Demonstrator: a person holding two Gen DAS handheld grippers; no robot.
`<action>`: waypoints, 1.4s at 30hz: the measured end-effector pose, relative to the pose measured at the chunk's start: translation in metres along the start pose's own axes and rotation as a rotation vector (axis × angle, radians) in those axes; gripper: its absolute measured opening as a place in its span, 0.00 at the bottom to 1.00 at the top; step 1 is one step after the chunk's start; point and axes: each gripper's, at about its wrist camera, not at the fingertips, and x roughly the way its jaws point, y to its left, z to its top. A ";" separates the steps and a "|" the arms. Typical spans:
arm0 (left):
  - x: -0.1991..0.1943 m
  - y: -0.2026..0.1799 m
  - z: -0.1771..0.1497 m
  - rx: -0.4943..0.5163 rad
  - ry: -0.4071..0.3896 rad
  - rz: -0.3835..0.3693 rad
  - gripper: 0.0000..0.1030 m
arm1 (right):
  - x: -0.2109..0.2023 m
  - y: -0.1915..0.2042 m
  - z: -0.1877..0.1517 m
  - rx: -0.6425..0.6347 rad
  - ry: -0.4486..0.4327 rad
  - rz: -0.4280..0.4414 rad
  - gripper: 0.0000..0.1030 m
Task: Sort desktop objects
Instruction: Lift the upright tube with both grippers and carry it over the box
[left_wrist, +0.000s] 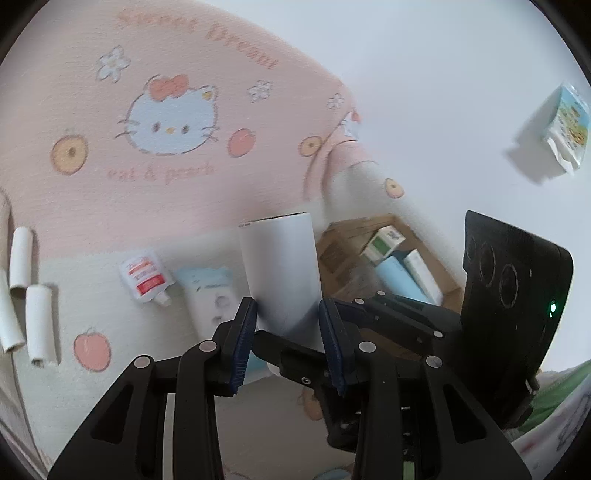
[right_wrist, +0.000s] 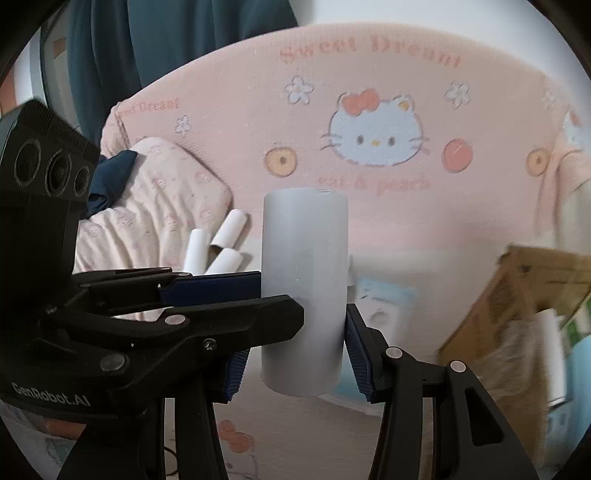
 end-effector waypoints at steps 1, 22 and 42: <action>0.001 -0.005 0.003 0.013 -0.002 -0.001 0.38 | -0.008 -0.003 0.003 -0.010 -0.017 -0.032 0.45; 0.066 -0.122 0.071 0.186 0.066 -0.153 0.38 | -0.095 -0.098 0.023 0.063 -0.100 -0.261 0.44; 0.186 -0.139 0.086 0.104 0.506 -0.061 0.37 | -0.060 -0.207 0.006 0.335 0.168 -0.080 0.44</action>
